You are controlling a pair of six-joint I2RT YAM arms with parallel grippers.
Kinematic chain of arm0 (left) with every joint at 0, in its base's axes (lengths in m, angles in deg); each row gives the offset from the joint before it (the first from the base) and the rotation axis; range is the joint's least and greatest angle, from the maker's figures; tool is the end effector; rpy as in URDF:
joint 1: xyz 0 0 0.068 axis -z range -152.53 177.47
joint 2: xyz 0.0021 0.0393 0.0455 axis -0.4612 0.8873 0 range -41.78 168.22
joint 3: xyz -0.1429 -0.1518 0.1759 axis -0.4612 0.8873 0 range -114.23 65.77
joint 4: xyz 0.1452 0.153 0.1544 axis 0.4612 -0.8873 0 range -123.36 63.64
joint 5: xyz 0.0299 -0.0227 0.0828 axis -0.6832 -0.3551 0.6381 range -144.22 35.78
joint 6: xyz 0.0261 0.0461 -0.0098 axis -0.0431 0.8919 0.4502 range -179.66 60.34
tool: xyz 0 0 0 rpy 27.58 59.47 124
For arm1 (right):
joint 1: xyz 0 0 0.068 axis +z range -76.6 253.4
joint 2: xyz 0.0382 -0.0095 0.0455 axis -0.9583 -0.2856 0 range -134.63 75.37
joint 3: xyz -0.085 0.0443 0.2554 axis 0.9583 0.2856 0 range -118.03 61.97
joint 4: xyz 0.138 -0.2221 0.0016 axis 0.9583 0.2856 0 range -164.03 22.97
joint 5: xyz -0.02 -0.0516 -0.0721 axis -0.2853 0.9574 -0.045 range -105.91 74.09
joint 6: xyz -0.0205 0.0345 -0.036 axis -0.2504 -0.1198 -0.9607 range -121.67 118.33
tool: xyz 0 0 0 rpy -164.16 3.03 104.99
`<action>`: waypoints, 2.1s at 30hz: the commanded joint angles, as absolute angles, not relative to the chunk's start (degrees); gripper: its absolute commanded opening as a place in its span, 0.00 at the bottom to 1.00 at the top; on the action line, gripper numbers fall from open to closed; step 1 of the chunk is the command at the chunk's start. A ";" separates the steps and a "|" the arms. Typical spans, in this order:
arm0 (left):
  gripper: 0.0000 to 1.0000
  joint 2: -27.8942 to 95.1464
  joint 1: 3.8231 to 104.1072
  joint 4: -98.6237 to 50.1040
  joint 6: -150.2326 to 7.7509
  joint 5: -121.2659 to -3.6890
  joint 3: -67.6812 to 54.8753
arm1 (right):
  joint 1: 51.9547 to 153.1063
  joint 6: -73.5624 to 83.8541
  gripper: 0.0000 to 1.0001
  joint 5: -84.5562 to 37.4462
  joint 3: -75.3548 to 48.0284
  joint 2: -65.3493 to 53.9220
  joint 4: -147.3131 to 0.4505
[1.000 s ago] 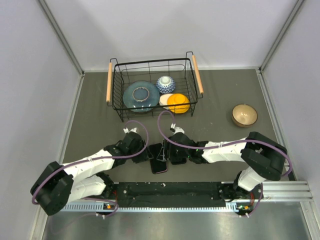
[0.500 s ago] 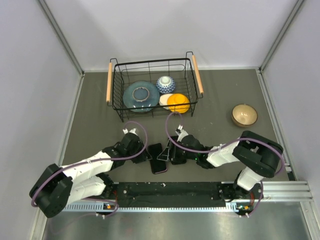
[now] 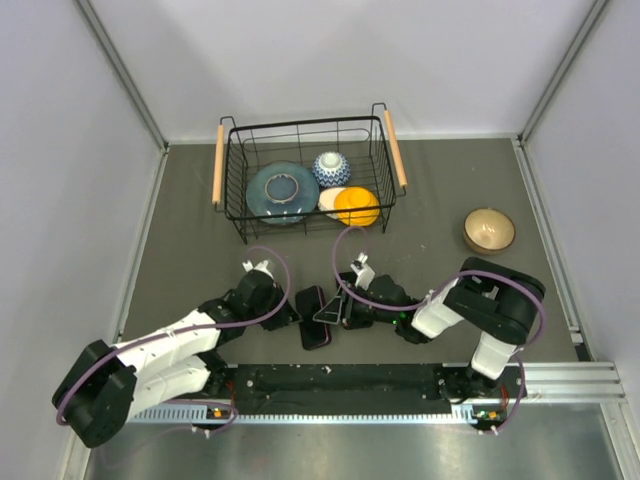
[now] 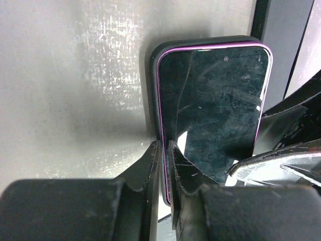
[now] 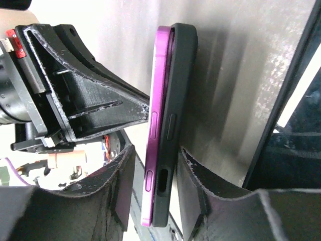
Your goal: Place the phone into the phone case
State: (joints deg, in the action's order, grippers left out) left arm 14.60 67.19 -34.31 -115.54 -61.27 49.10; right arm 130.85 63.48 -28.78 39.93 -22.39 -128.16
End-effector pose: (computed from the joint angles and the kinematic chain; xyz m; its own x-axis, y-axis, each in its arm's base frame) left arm 0.1312 -0.1148 0.1422 -0.8966 -0.3232 -0.3027 -0.0792 0.7896 -0.6085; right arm 0.1415 0.2363 0.1124 -0.9299 0.1872 -0.3165 -0.2126 0.4285 0.8782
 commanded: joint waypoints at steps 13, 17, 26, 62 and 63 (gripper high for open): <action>0.11 13.15 67.81 -34.36 -115.47 -65.73 49.42 | 131.32 69.26 0.29 -30.86 42.01 -26.24 -148.64; 0.12 13.06 67.81 -34.98 -115.03 -65.56 49.16 | 131.15 68.91 0.11 -28.92 43.78 -25.18 -146.81; 0.12 13.33 67.81 -35.77 -114.51 -65.90 48.01 | 131.50 64.52 0.11 -27.34 40.09 -20.00 -127.76; 0.89 -6.63 67.63 -22.52 -114.23 -81.10 44.05 | 125.17 63.98 0.00 -35.86 47.64 11.74 -133.58; 0.89 -6.45 67.63 -20.84 -116.24 -82.33 44.84 | 125.08 64.51 0.00 -35.95 47.99 11.56 -135.01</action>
State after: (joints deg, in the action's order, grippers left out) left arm -6.67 67.63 -33.46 -111.10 -76.43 42.94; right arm 125.35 61.31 -33.39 47.12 10.18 -120.11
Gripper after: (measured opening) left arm 0.898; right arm 0.059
